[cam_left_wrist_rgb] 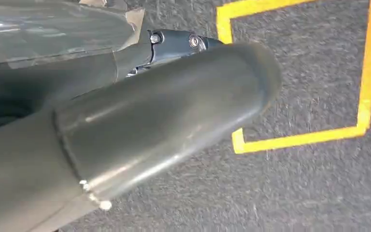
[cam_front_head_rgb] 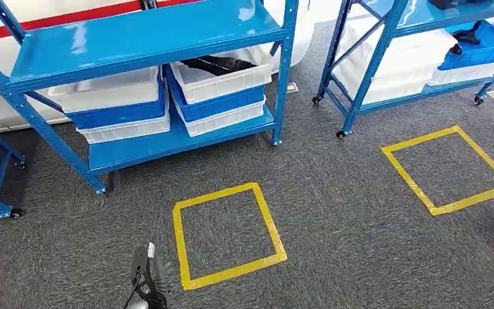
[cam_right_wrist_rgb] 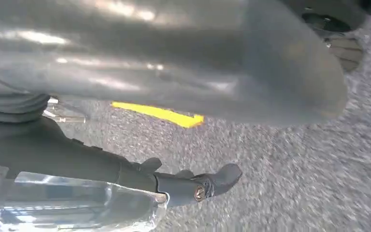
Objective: Take the parts from the cabinet and place them on the table.
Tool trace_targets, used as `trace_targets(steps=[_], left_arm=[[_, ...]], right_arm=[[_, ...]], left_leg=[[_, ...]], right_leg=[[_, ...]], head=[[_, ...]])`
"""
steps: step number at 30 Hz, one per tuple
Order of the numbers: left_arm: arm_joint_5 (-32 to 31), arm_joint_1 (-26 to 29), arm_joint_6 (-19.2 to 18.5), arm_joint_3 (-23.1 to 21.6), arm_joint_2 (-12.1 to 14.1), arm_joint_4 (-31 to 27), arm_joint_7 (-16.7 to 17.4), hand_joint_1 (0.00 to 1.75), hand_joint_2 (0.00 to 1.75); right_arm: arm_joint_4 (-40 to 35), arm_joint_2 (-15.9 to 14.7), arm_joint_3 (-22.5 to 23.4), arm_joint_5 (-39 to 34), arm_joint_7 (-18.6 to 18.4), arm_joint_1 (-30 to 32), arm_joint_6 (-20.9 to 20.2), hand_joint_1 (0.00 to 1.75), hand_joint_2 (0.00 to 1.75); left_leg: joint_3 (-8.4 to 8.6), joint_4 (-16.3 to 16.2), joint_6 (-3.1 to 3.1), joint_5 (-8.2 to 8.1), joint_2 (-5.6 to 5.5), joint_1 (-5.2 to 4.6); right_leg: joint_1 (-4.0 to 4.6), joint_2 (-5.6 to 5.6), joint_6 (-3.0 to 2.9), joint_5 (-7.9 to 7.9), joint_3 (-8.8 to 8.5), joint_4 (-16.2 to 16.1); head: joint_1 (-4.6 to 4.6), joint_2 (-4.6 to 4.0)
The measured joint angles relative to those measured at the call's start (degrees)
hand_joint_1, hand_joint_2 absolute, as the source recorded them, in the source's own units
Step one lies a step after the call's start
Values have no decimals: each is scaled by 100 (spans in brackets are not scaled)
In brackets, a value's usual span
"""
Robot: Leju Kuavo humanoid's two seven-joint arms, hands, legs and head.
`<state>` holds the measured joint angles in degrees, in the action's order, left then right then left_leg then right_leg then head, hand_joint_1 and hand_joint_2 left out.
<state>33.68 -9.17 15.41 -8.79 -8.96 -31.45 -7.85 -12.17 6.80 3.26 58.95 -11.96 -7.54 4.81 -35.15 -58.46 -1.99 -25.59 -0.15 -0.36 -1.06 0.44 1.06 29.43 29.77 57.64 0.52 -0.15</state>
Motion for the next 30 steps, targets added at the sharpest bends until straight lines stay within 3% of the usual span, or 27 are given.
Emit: trace_targets(steps=[1, 2, 3, 4, 5, 7, 8, 9, 10, 11, 13, 14, 15, 16, 18, 19, 20, 23, 24, 25, 26, 28, 29, 30], left_arm=[[7, 3, 0, 0, 2, -2, -2, 0, 0], [13, 7, 2, 2, 4, 0, -2, 0, 0], [18, 15, 0, 4, 9, -2, -4, 0, 0], [20, 21, 0, 9, 2, -2, -8, 0, 0], [20, 3, -2, 9, 2, -2, -11, 0, 0], [26, 9, -15, 9, -5, -2, -9, 0, 0], [26, 21, -20, 9, -5, -2, -9, 0, 0], [26, 35, -24, 9, -4, -2, -9, 0, 0], [28, 43, -26, 11, -2, -2, -9, 0, 0], [26, 44, -26, 11, -2, 0, -9, 0, 0], [26, 42, -33, 11, -5, -2, -9, 0, 0], [26, 42, -33, 11, 0, 2, -9, 0, 0], [26, 31, -33, 9, 2, 4, -9, 0, 0], [26, 28, -33, 9, 0, 4, -5, 0, 0], [28, 21, -33, 9, 4, 11, -4, 0, 0], [31, 18, -31, 9, 6, 11, -4, 0, 0], [33, 7, -31, 9, 4, 11, -4, 0, 0], [52, 25, -17, 9, 6, 13, -4, 0, 0], [52, 34, -11, 9, 6, 20, -4, 0, 0], [52, 38, 4, 9, 13, 24, -4, 0, 0], [52, 36, 15, 11, 15, 24, -4, 0, 0], [59, 29, 17, 9, 15, 24, -4, 0, 0], [59, 24, 20, 11, 17, 24, -7, 0, 0], [61, 22, 28, 11, 44, 24, -9, 0, 0]], right_arm=[[2, 0, 2, 9, 4, 0, 0, 0, 0], [2, 7, 2, 20, 7, 16, 0, 0, 0], [2, 20, 2, 26, 7, 15, -2, 0, 0], [2, 9, 2, 31, 7, 10, -2, 0, 0], [2, 9, 2, 33, 9, -11, -2, 0, 0], [2, 9, 2, 35, 11, -32, -2, 0, 0], [2, 7, 2, 35, 11, -21, -2, 0, 0], [2, 2, 2, 35, 11, -1, 0, 0, 0], [2, -4, 4, 35, 11, 17, -2, 0, 0], [2, -7, 4, 35, 11, 22, -2, 0, 0], [2, -22, 6, 35, 11, 13, -2, 0, 0], [2, -24, 6, 35, 13, 13, -2, 0, 0], [2, -24, 6, 35, 15, -11, -2, 0, 0], [2, -28, 9, 37, 15, -6, -2, 0, 0], [4, -28, 15, 48, 15, 16, -2, 0, 0], [2, -22, 17, 65, 15, 15, -2, 0, 0], [2, -26, 20, 74, 15, 4, -2, 0, 0], [2, -26, 20, 107, 17, -9, -4, 0, 0], [2, -26, 22, 109, 17, 0, -4, 0, 0], [2, -28, 24, 123, 17, 5, -7, 0, 0], [2, -26, 26, 129, 17, 5, -9, 0, 0], [2, -15, 26, 140, 20, -3, -13, 0, 0], [2, -3, 26, 142, 22, -4, -15, 0, 0], [2, 11, 26, 144, 24, -9, -20, 0, 0]], left_leg=[[-2, 44, -36, 4, -6, -14], [39, 87, -75, -3, -15, -23], [192, 130, -118, 6, -55, -17], [275, 184, -132, 7, -27, 13], [306, 191, -168, 3, -34, 20], [329, 190, -194, -36, -35, 18], [341, 187, -190, -59, -41, 17], [366, 186, -181, -85, -50, 18], [404, 184, -165, -117, -72, 25], [452, 183, -141, -152, -83, 36], [571, 173, -73, -251, -90, 56], [590, 153, -18, -301, -88, 34], [575, 140, 20, -338, -83, 25], [572, 134, 59, -358, -72, 20], [618, 88, 106, -399, -72, 52], [600, -7, 144, -428, -45, 66], [476, -260, 174, -490, -20, 74], [-293, -1445, 248, -956, -11, 100], [-471, -1610, 252, -979, -8, 101], [-532, -1521, 232, -838, -8, 100], [-453, -1204, 195, -567, -8, 96], [-92, -265, 74, 51, -1, 62], [-4, -45, 4, 122, 15, 30], [-56, -104, -20, -181, 28, -32]], right_leg=[[-2, -1, 48, -40, -65, 11], [24, -8, 149, -107, -65, 77], [29, -18, 149, -96, -92, 102], [10, -30, 124, 14, -18, 241], [20, -28, 107, 122, 103, 484], [3, -26, 52, 448, 661, 1348], [4, -27, 76, 540, 902, 1671], [-9, -28, 105, 519, 1022, 1748], [-26, -30, 166, 375, 1013, 1563], [-45, -31, 268, 138, 887, 1178], [-95, -39, 407, -452, 514, 138], [-80, -52, 370, -428, 539, 81], [-23, -71, 240, -273, 526, 55], [-36, -60, 167, -423, 478, 68], [-61, -44, 46, -387, 421, 67], [-65, -42, 27, -377, 387, 56], [-64, -43, -15, -349, 355, 57], [-39, -43, -105, -277, 295, 57], [-30, -41, -103, -250, 273, 57], [-23, -31, -101, -220, 237, 57], [-13, -25, -89, -185, 190, 56], [5, -20, -76, -123, 85, 45], [-11, -21, -64, -95, 104, 40], [19, -17, -29, -78, 50, 21]], head=[[2, 0], [4, 0], [0, 0], [-4, 0], [-6, 0], [-22, 0], [-37, 0], [-28, 0], [-35, 0], [-35, 0], [-45, 0], [-50, 0], [-65, 0], [-32, 0], [-4, 0], [-4, 0], [0, 0], [9, 0], [5, 0], [9, 0], [7, 0], [9, 0], [-15, 0], [-30, 0]])
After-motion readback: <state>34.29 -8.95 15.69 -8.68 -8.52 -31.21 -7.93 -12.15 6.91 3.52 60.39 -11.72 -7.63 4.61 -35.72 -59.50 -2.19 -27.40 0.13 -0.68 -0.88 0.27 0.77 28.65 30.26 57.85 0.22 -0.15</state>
